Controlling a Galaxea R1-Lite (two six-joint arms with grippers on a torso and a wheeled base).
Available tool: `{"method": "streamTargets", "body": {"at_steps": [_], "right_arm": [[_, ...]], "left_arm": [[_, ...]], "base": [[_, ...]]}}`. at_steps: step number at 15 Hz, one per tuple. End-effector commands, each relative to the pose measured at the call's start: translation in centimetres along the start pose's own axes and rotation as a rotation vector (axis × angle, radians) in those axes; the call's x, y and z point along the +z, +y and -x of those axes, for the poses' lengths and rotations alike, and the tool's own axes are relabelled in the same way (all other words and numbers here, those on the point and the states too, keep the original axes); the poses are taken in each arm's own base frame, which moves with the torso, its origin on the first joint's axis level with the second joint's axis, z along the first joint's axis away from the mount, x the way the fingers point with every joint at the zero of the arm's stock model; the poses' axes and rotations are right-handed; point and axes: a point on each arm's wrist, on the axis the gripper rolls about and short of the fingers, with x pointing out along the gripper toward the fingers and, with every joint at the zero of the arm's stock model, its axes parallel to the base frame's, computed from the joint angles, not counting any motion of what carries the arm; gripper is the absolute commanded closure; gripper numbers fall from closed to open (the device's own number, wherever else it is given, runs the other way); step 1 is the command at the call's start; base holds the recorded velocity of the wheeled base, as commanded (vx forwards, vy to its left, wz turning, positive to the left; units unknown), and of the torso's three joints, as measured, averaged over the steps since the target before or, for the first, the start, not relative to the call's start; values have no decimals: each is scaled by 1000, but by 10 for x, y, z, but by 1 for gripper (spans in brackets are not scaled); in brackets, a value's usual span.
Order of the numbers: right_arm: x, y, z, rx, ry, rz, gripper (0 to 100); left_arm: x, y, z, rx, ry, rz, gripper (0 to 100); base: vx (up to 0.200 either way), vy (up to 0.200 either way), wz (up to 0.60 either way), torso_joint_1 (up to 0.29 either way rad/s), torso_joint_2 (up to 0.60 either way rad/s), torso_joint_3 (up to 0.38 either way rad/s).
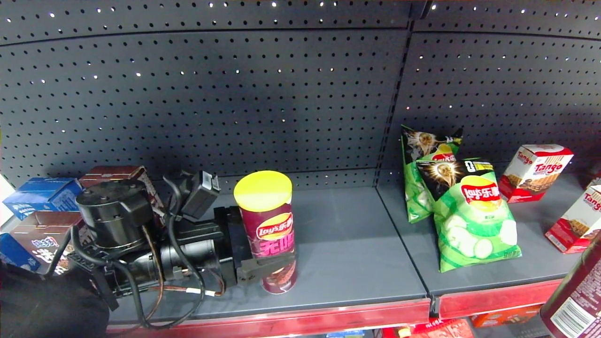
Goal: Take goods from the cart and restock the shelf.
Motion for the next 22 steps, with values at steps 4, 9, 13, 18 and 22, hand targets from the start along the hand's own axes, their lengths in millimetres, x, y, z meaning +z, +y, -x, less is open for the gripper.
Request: {"method": "streamTargets", "body": {"at_steps": [4, 9, 13, 18, 22], "right_arm": [[0, 0, 0, 1, 0, 0, 100], [-1, 0, 0, 0, 1, 0, 100], [-1, 0, 0, -1, 3, -2, 100], [-3, 0, 0, -2, 7, -4, 100], [-3, 0, 0, 0, 11, -4, 100]], "left_arm": [[-12, 1, 34, 96, 34, -27, 0], [-13, 4, 39, 153, 37, -26, 0], [-13, 5, 39, 182, 41, -25, 0], [-12, 5, 39, 183, 38, -25, 0], [-13, 9, 44, 211, 39, -23, 0]], "base": [[0, 0, 0, 0, 0, 0], [0, 0, 0, 0, 0, 0], [0, 0, 0, 0, 0, 0], [0, 0, 0, 0, 0, 0], [0, 0, 0, 0, 0, 0]]}}
